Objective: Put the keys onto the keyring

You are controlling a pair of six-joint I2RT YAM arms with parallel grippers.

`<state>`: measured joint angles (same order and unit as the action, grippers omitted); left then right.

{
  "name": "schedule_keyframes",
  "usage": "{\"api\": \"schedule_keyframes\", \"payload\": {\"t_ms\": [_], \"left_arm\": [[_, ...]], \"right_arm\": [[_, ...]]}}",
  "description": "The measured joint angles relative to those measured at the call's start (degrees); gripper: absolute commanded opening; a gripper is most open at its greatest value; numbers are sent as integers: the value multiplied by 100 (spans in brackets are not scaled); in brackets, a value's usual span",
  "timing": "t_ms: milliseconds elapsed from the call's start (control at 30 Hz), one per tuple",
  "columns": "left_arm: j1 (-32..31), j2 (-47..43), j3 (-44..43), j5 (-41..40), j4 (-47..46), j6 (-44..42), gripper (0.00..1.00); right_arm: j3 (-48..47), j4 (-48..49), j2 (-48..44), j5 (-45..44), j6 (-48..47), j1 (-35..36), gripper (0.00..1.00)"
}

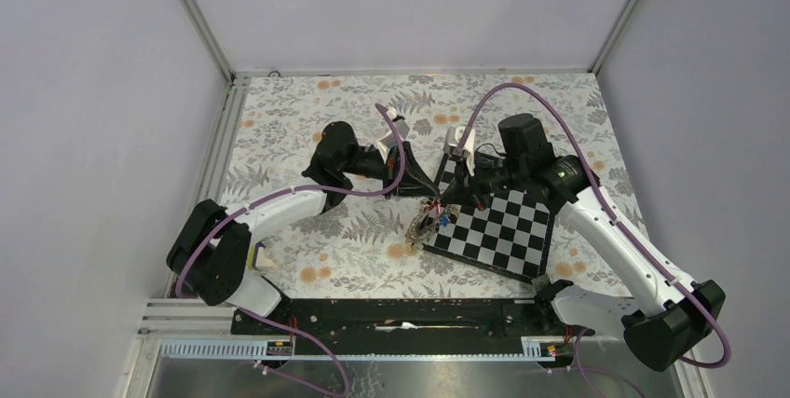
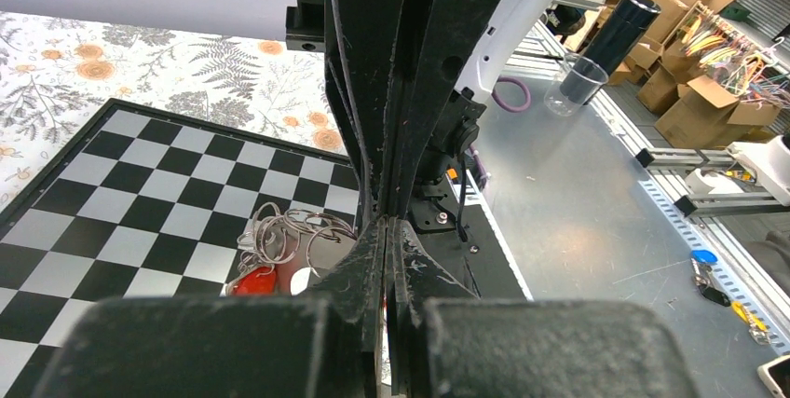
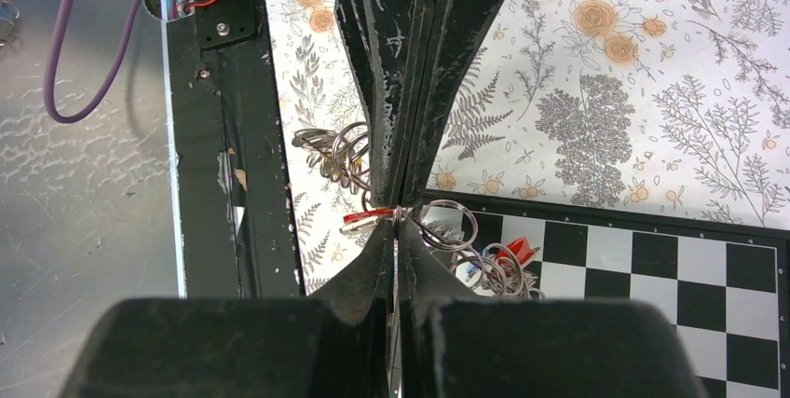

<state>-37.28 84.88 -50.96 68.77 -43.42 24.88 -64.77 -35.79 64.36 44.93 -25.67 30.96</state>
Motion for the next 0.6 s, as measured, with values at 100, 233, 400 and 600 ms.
{"api": "schedule_keyframes", "payload": {"t_ms": [100, 233, 400, 600], "left_arm": [[4, 0, 0, -20, 59, -125, 9], [-2, -2, -57, -61, 509, -570, 30], [-52, -2, -544, -267, 1906, -1663, 40], [-166, -2, -754, -437, 2682, -2391, 38]], "right_arm": [[0, 4, 0, -59, 0, 0, 0], [-87, -199, 61, -227, -28, 0, 0], [-461, -629, 367, -501, -133, 9, 0], [-789, -1071, 671, -695, -203, 33, 0]]}}
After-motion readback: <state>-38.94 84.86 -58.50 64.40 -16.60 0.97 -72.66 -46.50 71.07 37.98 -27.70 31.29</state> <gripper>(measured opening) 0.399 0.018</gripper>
